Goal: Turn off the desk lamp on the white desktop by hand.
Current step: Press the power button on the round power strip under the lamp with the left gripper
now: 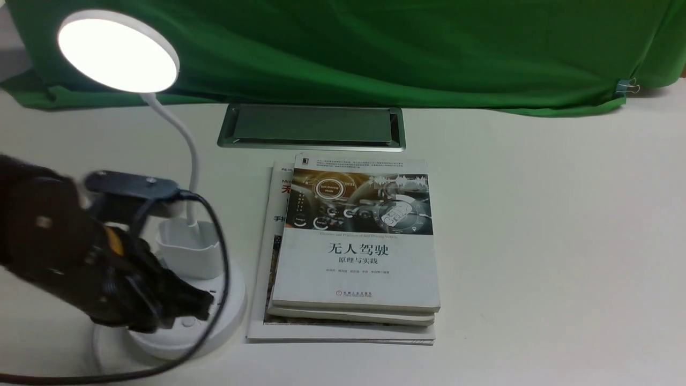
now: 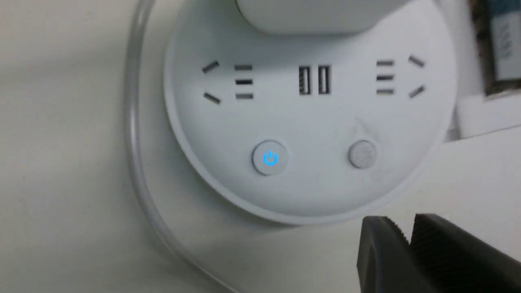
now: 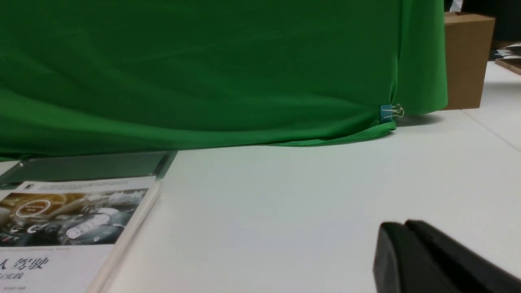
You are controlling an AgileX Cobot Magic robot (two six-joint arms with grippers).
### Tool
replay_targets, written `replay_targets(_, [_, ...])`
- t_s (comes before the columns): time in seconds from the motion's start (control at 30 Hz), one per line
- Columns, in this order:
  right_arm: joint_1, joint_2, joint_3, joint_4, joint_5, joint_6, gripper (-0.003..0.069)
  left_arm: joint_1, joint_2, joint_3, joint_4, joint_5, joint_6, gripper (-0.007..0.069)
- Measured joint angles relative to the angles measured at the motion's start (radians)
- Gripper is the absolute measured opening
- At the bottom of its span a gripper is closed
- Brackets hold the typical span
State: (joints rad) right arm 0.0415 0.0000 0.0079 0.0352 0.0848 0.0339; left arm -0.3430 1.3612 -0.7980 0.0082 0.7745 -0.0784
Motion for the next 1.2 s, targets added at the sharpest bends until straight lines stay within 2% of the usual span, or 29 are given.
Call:
replay_targets(0.03, [0.000, 0.000, 0.000, 0.000, 0.000, 0.000, 0.0036, -0.030, 0.032, -0.011, 0.036, -0.003, -0.034, 0.0091])
replay_targets(0.13, [0.000, 0.000, 0.000, 0.000, 0.000, 0.000, 0.0036, -0.038, 0.078, -0.015, 0.061, -0.033, -0.054, 0.0091])
replay_targets(0.5, [0.000, 0.000, 0.000, 0.000, 0.000, 0.000, 0.0036, 0.008, 0.221, -0.024, 0.054, -0.176, -0.035, 0.0091])
replay_targets(0.97, [0.000, 0.000, 0.000, 0.000, 0.000, 0.000, 0.0036, 0.010, 0.122, -0.063, 0.055, -0.102, -0.020, 0.0091])
replay_targets(1.2, [0.000, 0.000, 0.000, 0.000, 0.000, 0.000, 0.0036, 0.010, 0.178, 0.013, 0.018, -0.158, -0.020, 0.0091])
